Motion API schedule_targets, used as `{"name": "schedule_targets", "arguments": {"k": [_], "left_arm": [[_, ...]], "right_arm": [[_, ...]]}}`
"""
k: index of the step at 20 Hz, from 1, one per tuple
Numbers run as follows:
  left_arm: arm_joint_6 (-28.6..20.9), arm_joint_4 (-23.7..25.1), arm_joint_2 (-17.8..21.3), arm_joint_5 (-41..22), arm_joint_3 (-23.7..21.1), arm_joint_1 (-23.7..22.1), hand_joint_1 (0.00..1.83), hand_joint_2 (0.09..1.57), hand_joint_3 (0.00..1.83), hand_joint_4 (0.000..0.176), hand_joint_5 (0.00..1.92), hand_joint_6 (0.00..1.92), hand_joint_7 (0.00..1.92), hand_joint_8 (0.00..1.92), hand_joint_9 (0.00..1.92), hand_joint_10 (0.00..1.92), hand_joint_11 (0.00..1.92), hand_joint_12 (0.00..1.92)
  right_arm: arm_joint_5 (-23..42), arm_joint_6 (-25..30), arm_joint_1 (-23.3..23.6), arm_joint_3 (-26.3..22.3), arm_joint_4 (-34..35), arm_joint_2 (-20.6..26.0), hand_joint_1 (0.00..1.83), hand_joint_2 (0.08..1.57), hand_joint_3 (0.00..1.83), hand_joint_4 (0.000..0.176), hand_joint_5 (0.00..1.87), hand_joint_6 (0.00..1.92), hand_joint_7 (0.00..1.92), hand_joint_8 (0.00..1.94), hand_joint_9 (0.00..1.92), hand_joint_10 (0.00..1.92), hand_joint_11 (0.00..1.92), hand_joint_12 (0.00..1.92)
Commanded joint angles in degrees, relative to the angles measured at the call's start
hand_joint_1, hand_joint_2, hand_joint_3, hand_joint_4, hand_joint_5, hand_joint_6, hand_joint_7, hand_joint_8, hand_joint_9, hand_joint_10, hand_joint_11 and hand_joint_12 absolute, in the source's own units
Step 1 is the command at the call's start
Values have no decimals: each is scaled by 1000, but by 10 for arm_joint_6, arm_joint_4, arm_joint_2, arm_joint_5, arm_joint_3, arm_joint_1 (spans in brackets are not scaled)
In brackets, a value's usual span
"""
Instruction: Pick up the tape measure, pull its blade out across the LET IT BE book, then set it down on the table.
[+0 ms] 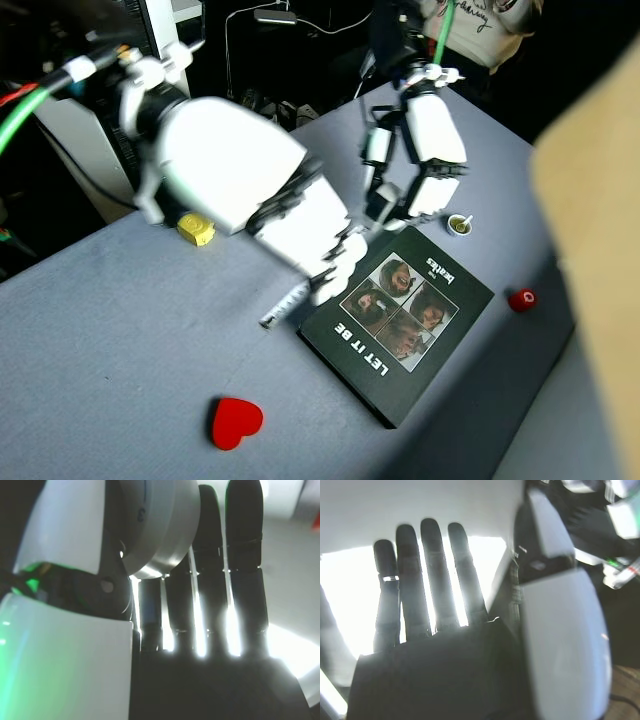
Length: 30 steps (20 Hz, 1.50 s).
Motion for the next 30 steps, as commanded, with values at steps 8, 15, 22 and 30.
{"name": "schedule_targets", "arguments": {"k": [8,15,22,30], "left_arm": [[-31,29,-2,-27,63,-50,1391,1064,0,0,1027,718,1128,761,1007,1107,944,878],[-48,38,-2,-20,90,-51,1390,1068,0,0,1016,726,1117,795,999,1111,951,867],[-80,49,-6,-14,112,-51,1389,1070,1,0,1010,712,1108,805,1006,1113,952,857],[-85,31,-13,-16,112,-64,1388,1074,0,0,983,765,1101,802,1006,1120,954,859]], "right_arm": [[-20,28,12,67,-75,-35,1002,1159,5,0,736,28,781,21,762,42,315,1075],[-19,44,6,120,-97,-67,1014,1164,3,0,756,27,784,15,760,33,318,1077],[-14,82,-7,179,-143,-108,1015,1166,2,0,759,21,778,8,752,24,336,1087],[-7,126,-29,240,-173,-148,1008,1162,0,0,782,22,796,11,765,24,306,1072]]}}
